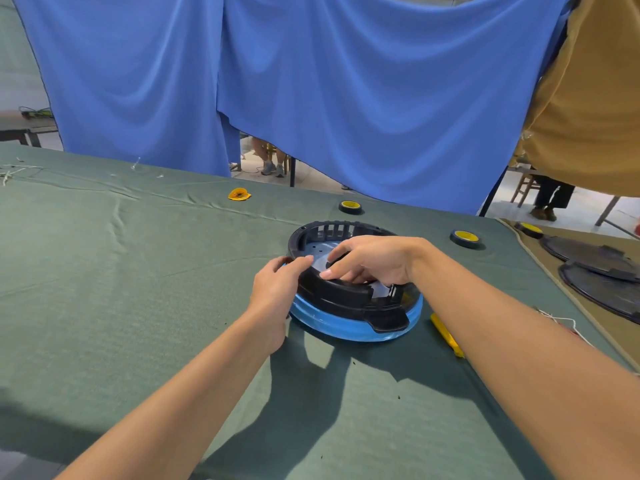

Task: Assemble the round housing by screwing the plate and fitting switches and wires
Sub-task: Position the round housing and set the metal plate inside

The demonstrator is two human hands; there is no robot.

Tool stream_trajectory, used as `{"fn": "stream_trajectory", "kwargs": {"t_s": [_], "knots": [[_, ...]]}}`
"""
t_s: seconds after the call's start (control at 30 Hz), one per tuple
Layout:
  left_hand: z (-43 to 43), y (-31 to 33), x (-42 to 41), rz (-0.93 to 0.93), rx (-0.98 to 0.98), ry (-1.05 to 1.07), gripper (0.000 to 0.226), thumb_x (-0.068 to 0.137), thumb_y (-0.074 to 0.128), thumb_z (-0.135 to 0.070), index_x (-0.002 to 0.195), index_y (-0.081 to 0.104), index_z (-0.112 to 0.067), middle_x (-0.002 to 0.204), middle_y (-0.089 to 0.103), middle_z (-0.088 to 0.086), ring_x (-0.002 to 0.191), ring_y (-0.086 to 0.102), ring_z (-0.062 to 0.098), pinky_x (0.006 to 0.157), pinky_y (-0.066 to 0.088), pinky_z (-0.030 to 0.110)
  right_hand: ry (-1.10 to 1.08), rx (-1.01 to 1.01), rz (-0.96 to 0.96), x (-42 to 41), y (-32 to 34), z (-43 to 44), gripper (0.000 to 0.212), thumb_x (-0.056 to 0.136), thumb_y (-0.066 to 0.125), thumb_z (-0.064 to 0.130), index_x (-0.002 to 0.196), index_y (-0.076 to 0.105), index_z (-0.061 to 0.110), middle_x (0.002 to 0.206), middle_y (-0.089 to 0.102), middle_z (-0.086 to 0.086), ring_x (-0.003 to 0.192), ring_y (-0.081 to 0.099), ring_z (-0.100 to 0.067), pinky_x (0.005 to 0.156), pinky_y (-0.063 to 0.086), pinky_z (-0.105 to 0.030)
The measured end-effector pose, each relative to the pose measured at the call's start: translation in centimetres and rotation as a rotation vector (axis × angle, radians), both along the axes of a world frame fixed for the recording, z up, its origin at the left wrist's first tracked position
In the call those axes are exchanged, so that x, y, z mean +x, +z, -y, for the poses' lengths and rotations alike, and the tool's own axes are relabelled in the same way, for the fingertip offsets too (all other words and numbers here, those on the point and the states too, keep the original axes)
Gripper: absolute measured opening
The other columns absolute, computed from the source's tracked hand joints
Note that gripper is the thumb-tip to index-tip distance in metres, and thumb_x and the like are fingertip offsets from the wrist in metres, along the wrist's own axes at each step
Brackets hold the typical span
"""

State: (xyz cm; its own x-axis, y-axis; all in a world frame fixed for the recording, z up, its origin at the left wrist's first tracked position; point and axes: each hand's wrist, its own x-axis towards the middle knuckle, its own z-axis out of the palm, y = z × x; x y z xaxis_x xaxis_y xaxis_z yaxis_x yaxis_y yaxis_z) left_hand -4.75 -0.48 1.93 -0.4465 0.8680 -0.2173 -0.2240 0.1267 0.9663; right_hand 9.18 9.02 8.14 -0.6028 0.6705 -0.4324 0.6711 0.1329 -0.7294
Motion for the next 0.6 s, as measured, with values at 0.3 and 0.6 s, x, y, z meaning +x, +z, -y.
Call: {"fn": "stream_trajectory", "kwargs": {"t_s": [0.3, 0.6], "knots": [[1.5, -0.4, 0.9, 0.521, 0.163, -0.189, 0.063, 0.077, 0.081, -0.028, 0.129, 0.058, -0.002, 0.124, 0.067, 0.017, 0.109, 0.068, 0.031, 0.102, 0.050, 0.046, -0.005, -0.073, -0.092, 0.5, 1.0, -0.1, 0.016, 0.065, 0.084, 0.044, 0.075, 0.077, 0.033, 0.091, 0.073, -0.012, 0.084, 0.067, -0.025, 0.092, 0.047, -0.051], [1.0, -1.1, 1.7, 0.704, 0.246, -0.246, 0.061, 0.073, 0.082, -0.024, 0.129, 0.062, -0.008, 0.122, 0.068, 0.019, 0.113, 0.065, 0.036, 0.102, 0.048, 0.050, -0.034, 0.034, -0.058, 0.3, 1.5, 0.5, 0.054, 0.074, 0.078, 0.043, 0.118, 0.055, 0.023, 0.108, 0.070, -0.014, 0.099, 0.066, -0.026, 0.099, 0.047, -0.057]]}}
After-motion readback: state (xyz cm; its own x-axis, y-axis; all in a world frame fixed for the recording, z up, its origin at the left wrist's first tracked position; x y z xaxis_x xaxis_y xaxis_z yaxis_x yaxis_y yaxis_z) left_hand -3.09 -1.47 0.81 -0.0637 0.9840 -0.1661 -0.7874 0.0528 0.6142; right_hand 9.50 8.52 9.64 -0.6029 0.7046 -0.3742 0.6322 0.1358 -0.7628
